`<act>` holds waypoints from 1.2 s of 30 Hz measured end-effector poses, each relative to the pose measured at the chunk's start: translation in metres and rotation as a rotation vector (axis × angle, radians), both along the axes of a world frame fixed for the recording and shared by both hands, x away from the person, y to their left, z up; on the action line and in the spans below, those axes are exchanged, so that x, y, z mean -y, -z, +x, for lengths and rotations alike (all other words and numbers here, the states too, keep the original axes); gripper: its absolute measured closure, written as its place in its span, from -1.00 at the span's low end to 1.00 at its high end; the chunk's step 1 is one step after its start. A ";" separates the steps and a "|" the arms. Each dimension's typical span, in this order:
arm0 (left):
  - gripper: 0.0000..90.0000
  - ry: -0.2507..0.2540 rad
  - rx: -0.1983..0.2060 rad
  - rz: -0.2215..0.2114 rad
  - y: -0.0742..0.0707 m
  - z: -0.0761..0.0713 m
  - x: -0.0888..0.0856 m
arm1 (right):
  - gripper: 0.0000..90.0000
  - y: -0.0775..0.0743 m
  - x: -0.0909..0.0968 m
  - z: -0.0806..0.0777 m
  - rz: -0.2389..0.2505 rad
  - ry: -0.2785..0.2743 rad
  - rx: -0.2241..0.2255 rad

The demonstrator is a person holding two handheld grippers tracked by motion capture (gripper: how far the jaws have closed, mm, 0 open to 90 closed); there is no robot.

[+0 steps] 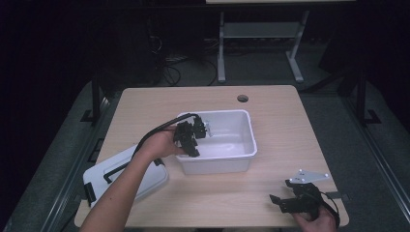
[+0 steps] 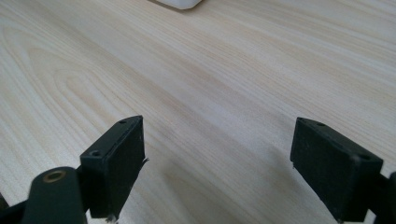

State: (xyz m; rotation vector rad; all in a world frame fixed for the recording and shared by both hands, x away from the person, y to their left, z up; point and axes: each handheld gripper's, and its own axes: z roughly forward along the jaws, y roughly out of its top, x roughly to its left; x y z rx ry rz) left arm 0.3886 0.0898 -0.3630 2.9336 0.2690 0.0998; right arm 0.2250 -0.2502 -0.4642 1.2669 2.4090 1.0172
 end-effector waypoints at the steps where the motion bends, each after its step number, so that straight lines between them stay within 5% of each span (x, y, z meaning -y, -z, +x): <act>1: 0.30 0.001 0.002 0.000 -0.001 0.000 -0.001 | -0.62 0.000 0.000 0.000 0.000 0.000 0.000; 13: 0.32 -0.005 0.005 -0.019 -0.008 -0.004 -0.004 | -0.62 0.000 -0.001 0.000 0.001 0.000 0.004; 31: 0.29 -0.066 0.054 -0.137 -0.066 -0.020 -0.046 | -0.62 -0.001 -0.002 0.000 -0.001 0.004 -0.003; 36: 0.28 -0.093 0.070 -0.131 -0.073 -0.025 -0.062 | -0.62 -0.001 -0.002 0.000 -0.007 0.003 0.000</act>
